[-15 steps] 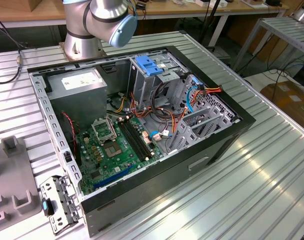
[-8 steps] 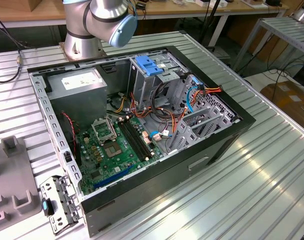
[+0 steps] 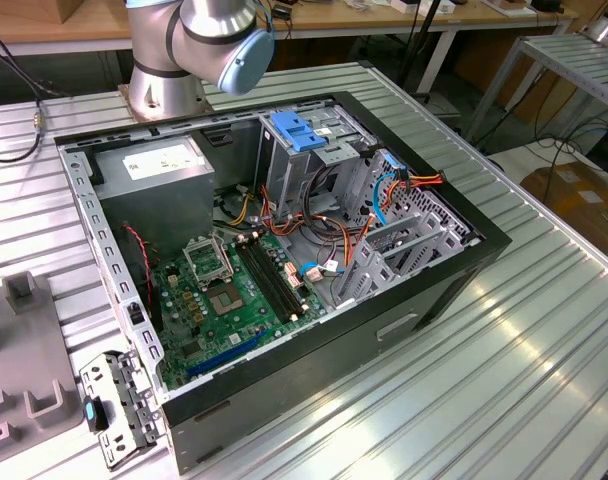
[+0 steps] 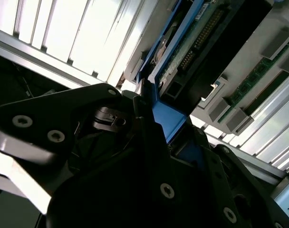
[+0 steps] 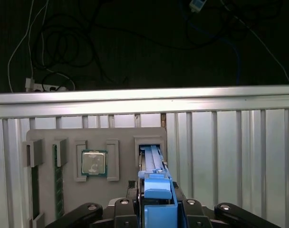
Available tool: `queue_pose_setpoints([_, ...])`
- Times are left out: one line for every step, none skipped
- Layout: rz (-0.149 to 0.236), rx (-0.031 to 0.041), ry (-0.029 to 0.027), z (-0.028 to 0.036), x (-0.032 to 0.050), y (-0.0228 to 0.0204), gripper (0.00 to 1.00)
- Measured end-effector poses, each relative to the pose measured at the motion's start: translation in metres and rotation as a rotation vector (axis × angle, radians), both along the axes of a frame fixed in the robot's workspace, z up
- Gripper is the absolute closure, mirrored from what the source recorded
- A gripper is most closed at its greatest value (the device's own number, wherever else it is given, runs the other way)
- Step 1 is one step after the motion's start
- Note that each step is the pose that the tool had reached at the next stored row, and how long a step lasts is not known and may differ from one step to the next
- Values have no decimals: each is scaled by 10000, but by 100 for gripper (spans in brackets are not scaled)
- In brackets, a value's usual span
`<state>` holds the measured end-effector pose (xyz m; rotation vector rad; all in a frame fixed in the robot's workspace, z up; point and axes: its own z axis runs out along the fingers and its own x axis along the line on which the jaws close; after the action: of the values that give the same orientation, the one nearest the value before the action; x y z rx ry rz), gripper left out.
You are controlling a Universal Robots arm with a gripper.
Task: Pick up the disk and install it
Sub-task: 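Pick up the disk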
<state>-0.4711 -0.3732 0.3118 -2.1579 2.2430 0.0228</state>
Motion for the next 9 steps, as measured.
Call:
queue_pose_setpoints([0,-1,-3,20,0,0,63])
queue_pose_setpoints([0,-2,-5,33,0,0,63])
queue_pose_setpoints([-1,-4,-5,47,0,0,63])
queue_pose_setpoints([0,-6,-9,66,0,0,63])
queue_pose_setpoints([0,-8,-11,84,0,0,63])
queue_pose_setpoints([-1,-11,-12,97,0,0,63])
queue_pose_setpoints([0,-14,-14,121,0,0,63])
queue_pose_setpoints([0,-18,-15,139,0,0,63])
queue_pose_setpoints([-1,-21,-16,151,0,0,63])
